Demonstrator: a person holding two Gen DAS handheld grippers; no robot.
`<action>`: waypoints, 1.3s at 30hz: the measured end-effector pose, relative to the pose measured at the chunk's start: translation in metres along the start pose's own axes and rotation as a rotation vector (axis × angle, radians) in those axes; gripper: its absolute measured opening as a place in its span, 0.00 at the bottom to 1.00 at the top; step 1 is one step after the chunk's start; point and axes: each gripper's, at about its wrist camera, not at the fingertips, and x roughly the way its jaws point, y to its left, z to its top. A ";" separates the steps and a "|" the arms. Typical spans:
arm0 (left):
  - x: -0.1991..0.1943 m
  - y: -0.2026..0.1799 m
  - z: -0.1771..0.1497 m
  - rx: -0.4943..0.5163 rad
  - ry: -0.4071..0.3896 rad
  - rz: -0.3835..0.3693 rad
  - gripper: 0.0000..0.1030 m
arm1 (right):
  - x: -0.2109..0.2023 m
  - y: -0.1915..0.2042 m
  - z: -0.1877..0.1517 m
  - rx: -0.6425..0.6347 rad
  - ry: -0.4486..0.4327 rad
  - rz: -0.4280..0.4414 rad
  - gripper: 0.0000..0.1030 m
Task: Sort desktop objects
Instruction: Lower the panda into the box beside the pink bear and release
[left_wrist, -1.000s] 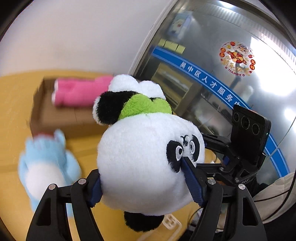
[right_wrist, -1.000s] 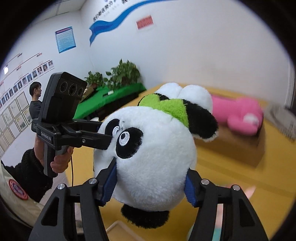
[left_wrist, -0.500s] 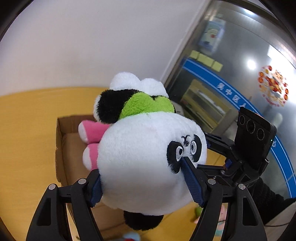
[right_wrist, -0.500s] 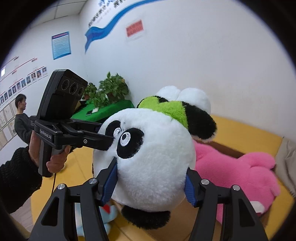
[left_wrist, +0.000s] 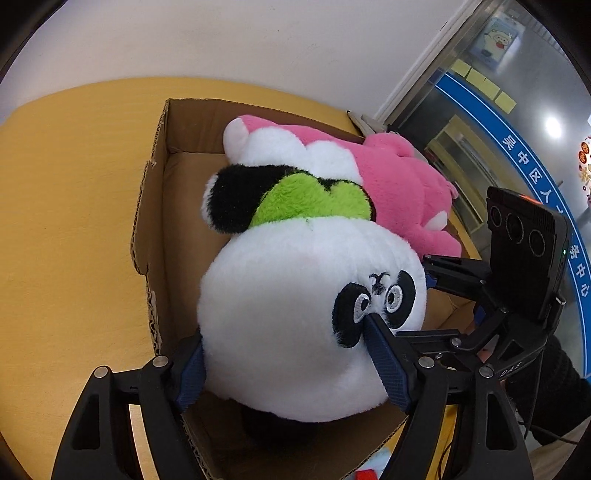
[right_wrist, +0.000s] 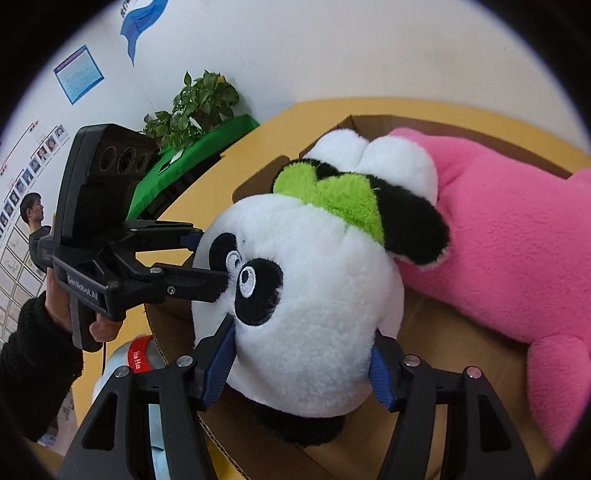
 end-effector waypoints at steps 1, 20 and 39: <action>0.000 -0.001 -0.001 -0.001 0.003 0.008 0.84 | 0.001 0.000 0.001 0.005 0.007 0.001 0.64; -0.167 -0.131 -0.069 0.053 -0.397 0.348 1.00 | -0.202 0.048 -0.073 0.128 -0.390 -0.443 0.87; -0.169 -0.266 -0.150 0.108 -0.438 0.389 1.00 | -0.243 0.068 -0.146 0.128 -0.435 -0.687 0.88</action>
